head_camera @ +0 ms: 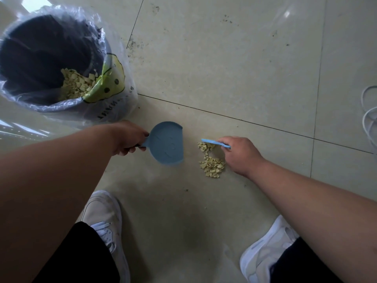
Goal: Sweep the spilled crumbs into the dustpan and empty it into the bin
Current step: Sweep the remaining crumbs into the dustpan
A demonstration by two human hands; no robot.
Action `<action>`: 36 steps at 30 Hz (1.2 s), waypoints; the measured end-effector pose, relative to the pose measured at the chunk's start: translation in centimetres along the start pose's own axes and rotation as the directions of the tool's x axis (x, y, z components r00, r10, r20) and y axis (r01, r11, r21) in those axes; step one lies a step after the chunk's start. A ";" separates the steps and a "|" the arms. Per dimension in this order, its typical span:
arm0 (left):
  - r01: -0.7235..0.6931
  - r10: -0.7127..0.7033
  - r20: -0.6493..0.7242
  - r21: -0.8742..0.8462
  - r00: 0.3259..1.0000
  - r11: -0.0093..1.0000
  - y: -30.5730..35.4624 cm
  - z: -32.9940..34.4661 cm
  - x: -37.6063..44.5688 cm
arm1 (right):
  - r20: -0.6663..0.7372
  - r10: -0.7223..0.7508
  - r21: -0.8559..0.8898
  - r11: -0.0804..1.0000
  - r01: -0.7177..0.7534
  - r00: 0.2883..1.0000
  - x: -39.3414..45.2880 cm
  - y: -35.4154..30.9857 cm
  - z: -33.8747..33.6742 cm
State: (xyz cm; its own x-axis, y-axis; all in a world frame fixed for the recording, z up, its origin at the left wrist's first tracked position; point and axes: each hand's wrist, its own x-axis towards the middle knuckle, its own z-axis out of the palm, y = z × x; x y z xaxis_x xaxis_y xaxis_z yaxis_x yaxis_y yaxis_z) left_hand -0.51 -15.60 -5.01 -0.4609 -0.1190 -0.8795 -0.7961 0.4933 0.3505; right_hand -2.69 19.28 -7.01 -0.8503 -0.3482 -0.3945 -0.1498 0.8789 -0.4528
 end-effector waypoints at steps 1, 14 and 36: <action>-0.003 0.003 0.008 0.014 1.000 1.000 0.0 -0.1 0.0 | -0.030 -0.001 0.004 1.000 0.001 1.000 0.3 -0.1 -0.5; -0.031 0.028 0.017 0.256 0.999 0.966 -0.5 -1.4 1.5 | -0.190 0.259 0.004 0.965 -0.263 0.947 2.9 3.3 -2.3; -0.050 0.051 0.005 0.327 0.999 0.944 0.4 1.1 1.1 | 0.018 -0.209 -0.144 0.967 0.210 0.978 -3.1 0.4 2.6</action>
State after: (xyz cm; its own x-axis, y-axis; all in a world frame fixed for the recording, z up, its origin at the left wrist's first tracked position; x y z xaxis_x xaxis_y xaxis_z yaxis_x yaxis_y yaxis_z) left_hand -0.87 -14.58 -6.19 -0.4986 -0.0891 -0.8622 -0.6004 0.7529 0.2694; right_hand 1.22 19.86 -8.06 -0.7909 -0.5302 -0.3055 -0.3957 0.8240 -0.4056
